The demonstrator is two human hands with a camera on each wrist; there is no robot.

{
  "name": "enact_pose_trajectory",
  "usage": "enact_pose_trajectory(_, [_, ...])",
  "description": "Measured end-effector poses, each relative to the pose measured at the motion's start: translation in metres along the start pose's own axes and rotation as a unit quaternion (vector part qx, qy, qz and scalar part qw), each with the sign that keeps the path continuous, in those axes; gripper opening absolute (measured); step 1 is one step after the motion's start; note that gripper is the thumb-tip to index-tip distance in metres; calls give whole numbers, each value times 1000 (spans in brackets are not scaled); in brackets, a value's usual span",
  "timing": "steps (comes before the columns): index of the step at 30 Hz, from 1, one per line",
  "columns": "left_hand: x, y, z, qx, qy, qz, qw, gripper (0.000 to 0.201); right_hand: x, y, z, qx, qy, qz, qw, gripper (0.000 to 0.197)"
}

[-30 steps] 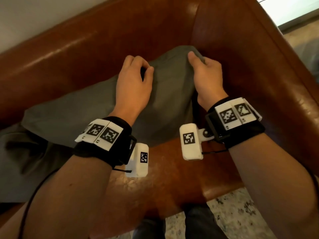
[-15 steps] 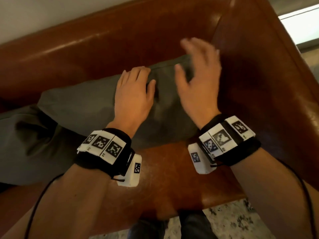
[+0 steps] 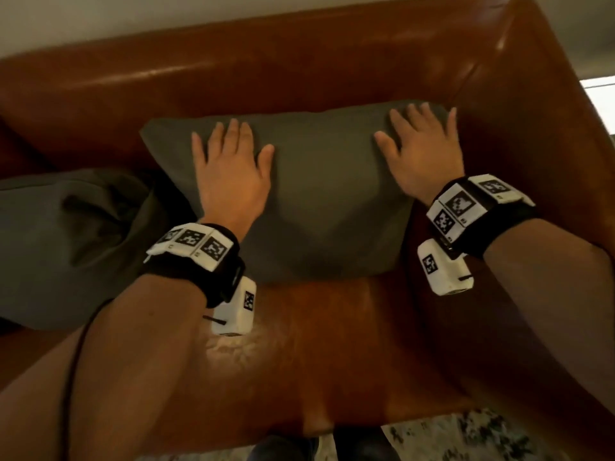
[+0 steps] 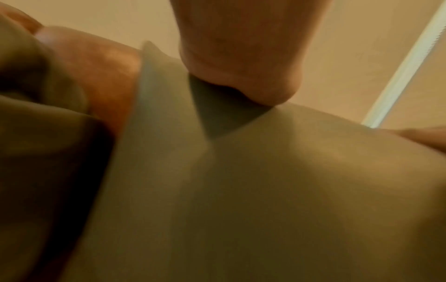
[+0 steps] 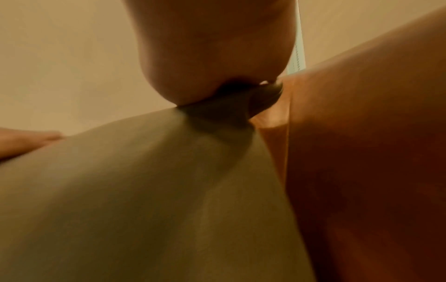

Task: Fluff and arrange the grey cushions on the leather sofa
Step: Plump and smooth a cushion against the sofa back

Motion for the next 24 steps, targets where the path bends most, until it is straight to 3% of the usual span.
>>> enact_pose_trajectory(3, [-22, 8, -1, 21, 46, 5, 999, 67, 3, 9, 0, 38, -40, 25, 998, 66])
enact_pose_trajectory(6, [18, 11, -12, 45, -26, 31, 998, 62, -44, 13, 2, 99, 53, -35, 993, 64])
enact_pose_trajectory(8, [50, 2, -15, 26, -96, 22, 995, 57, -71, 1, 1, 70, 90, -64, 991, 61])
enact_pose_trajectory(11, [48, -13, -16, 3, -110, 2, 994, 58, -68, -22, -1, 27, 61, -62, 996, 60])
enact_pose_trajectory(20, [-64, -1, 2, 58, 15, 4, 998, 69, -50, -24, -4, 46, 23, -56, 997, 67])
enact_pose_trajectory(22, [-63, 2, 17, 108, 44, 60, 991, 64, -61, -17, 5, 81, 29, -71, 994, 67])
enact_pose_trajectory(24, [-54, -6, 35, 183, 98, 197, 958, 61, -86, -13, 14, 101, 97, -90, 986, 68])
Point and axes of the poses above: each hand's wrist, its own z-axis away from the middle knuckle, its own y-axis out of the back of the hand, x = y × z, the point moved 3 cm from there along -z, towards the middle knuckle
